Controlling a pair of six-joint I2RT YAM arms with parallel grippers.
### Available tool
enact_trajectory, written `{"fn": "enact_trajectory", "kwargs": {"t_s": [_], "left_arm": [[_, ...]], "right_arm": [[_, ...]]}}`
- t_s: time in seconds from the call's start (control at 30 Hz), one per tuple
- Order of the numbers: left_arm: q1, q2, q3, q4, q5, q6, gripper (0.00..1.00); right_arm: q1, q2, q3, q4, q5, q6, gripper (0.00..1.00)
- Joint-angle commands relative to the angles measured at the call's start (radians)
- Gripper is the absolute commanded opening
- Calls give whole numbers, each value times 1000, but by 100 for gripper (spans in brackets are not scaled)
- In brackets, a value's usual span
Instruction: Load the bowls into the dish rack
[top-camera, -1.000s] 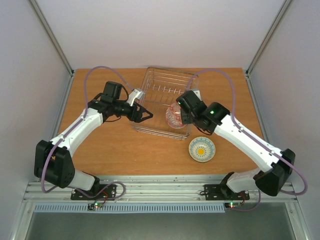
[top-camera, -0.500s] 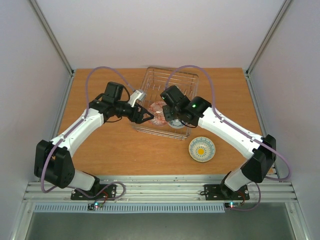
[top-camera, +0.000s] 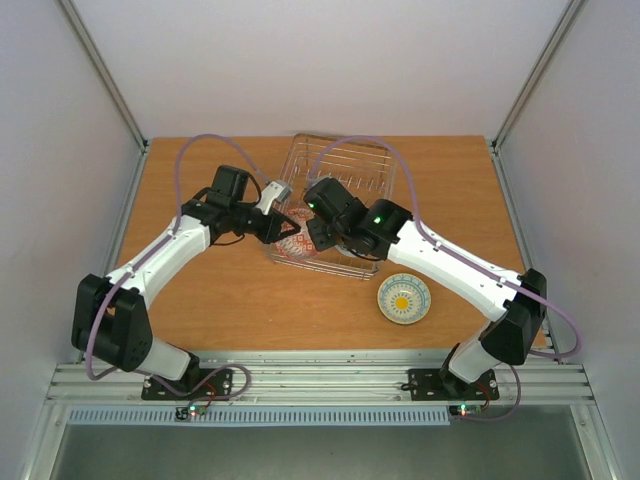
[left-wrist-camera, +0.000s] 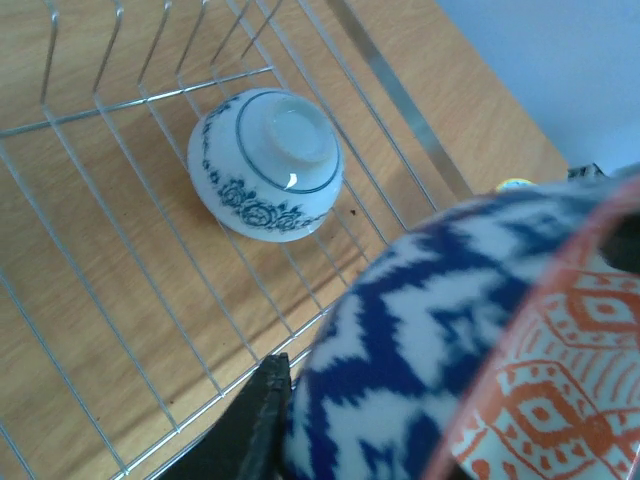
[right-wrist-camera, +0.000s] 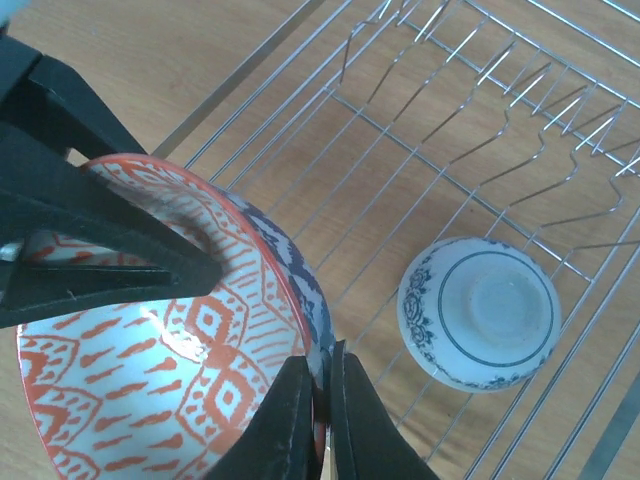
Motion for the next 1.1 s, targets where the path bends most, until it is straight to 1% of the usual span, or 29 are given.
{"fn": "enact_trajectory", "kwargs": {"t_s": [0.0,0.07,0.1,0.17,0.2,0.23,0.27,0.3,0.33,0.37,0.4,0.43,0.5,0.6,0.77,0.83,0.93,1.07], "left_arm": [[-8,10,-11,26,19,30,13],[-8,10,-11,25,15,33,4],[-8,10,-11,24,12,32,1],[-8,10,-11,24,11,36,0],[-8,9,-12,22,15,39,0],[-8,9,-13,22,18,41,1],[-8,6,-16,25,24,43,1],[-8,4,-21,32,32,50,1],[-7,-1,-28,42,39,52,1],[-6,-6,-36,51,53,54,1],[-6,-9,-42,58,67,58,0],[-6,-13,-47,65,81,62,0],[-6,-22,-57,77,110,68,1],[-5,-34,-75,100,151,76,0],[6,-37,-98,135,266,75,0],[9,-34,-101,139,315,76,1],[21,-31,-104,142,391,78,0],[34,-27,-117,156,490,84,1]], "right_arm": [[-4,12,37,37,38,2,1],[-4,12,36,35,41,3,1],[-3,12,34,33,43,4,1],[-4,4,25,35,46,7,2],[-5,-4,16,36,48,9,4],[-4,-14,4,42,47,10,9],[-4,-30,-16,53,41,12,18],[-4,-51,-40,71,29,12,29],[-4,-77,-72,96,9,13,46],[-3,-105,-106,125,-13,14,58],[-4,-135,-138,151,-39,13,67],[-4,-163,-168,173,-66,14,73],[-4,-215,-216,201,-111,18,82],[-8,-286,-297,248,-197,36,87],[-33,-366,-421,356,-411,90,89],[-45,-380,-449,380,-467,112,89],[-61,-394,-488,412,-525,132,89],[-65,-403,-531,458,-544,178,89]]}}
